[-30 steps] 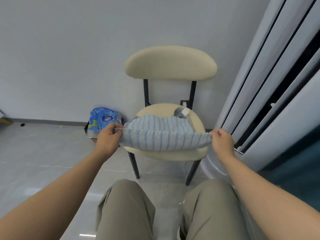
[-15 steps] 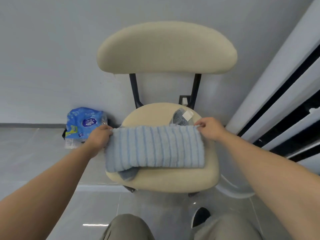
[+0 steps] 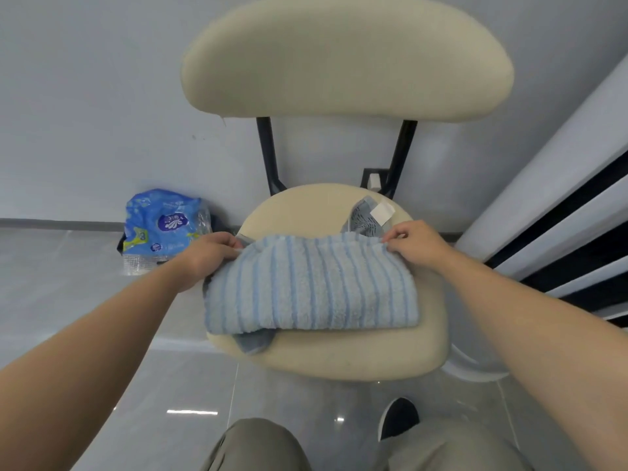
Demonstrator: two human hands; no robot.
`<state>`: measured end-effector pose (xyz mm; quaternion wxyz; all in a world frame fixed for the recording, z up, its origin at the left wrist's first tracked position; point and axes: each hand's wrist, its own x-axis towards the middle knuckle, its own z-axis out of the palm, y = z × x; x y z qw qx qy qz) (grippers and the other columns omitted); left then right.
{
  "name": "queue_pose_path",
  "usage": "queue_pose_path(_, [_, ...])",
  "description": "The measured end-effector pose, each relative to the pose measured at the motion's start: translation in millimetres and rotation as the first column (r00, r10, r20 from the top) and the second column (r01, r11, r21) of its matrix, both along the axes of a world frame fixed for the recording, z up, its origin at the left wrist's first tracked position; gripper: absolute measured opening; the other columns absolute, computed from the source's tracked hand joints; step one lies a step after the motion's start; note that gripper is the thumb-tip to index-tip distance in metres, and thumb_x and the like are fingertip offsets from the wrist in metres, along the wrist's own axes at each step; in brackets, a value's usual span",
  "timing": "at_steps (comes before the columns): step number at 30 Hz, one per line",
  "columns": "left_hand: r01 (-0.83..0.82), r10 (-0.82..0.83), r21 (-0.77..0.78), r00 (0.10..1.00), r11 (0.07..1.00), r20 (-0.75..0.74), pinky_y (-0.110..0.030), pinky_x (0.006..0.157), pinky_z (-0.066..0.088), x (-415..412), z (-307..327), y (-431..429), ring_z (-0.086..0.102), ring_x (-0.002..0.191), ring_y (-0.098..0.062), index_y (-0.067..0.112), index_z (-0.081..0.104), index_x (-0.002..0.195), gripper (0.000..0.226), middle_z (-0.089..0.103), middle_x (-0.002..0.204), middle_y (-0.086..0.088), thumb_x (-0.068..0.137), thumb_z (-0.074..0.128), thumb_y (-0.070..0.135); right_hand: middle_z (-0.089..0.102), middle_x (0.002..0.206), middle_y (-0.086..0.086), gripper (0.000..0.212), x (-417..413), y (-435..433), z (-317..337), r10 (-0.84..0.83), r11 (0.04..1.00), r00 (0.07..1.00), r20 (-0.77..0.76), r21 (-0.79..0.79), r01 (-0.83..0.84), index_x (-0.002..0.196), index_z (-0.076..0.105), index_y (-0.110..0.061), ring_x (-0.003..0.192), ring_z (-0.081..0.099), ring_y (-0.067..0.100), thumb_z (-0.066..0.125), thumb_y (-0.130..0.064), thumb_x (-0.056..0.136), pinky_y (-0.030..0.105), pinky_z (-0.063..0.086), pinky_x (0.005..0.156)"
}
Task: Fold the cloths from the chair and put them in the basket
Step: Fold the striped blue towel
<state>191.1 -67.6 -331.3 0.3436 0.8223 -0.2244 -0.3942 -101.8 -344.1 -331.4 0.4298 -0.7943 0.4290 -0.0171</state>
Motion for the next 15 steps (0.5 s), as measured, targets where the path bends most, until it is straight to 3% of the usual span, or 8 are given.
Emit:
queue_pose_path(5, [0.012,-0.012,-0.004,0.999,1.0,0.037,-0.031,0.075,0.047,2,-4,2,0.058,0.083,-0.018,0.013,0.067,0.088,0.008,0.066,0.087,-0.003,0.096,0.067,0.013,0.069,0.082,-0.018,0.018,-1,2,5,0.024,0.999,1.0,-0.02,-0.032,-0.024,0.08,0.079,-0.024,0.083,0.062,0.002,0.071,-0.01,0.089,0.02,0.044,0.07])
queue_pose_path(10, [0.004,-0.003,-0.013,0.995,1.0,0.095,-0.031,0.072,0.05,7,2,12,0.059,0.081,-0.018,0.012,0.069,0.094,0.006,0.069,0.094,-0.01,0.094,0.071,0.018,0.07,0.073,-0.015,0.013,-9,3,18,-0.104,0.993,0.989,0.106,-0.04,0.109,0.082,0.08,-0.014,0.07,0.059,0.001,0.071,-0.006,0.087,0.017,0.043,0.061])
queue_pose_path(13, [-0.043,0.044,-0.055,0.999,0.998,0.013,-0.025,0.06,0.044,6,10,16,0.054,0.072,-0.015,0.009,0.068,0.096,0.006,0.065,0.09,-0.012,0.097,0.069,0.015,0.068,0.067,-0.02,0.012,-15,6,30,-0.167,0.985,0.973,0.16,-0.005,0.17,0.084,0.079,-0.011,0.064,0.059,-0.002,0.069,-0.006,0.089,0.009,0.042,0.054])
queue_pose_path(15, [-0.062,0.059,-0.079,0.998,0.995,-0.036,-0.027,0.062,0.043,2,14,19,0.053,0.073,-0.016,0.008,0.066,0.095,0.006,0.063,0.091,-0.012,0.098,0.067,0.013,0.071,0.08,-0.015,0.014,-19,11,41,-0.155,0.988,0.971,0.181,0.006,0.156,0.085,0.078,-0.016,0.073,0.062,0.001,0.069,-0.007,0.09,0.003,0.042,0.055])
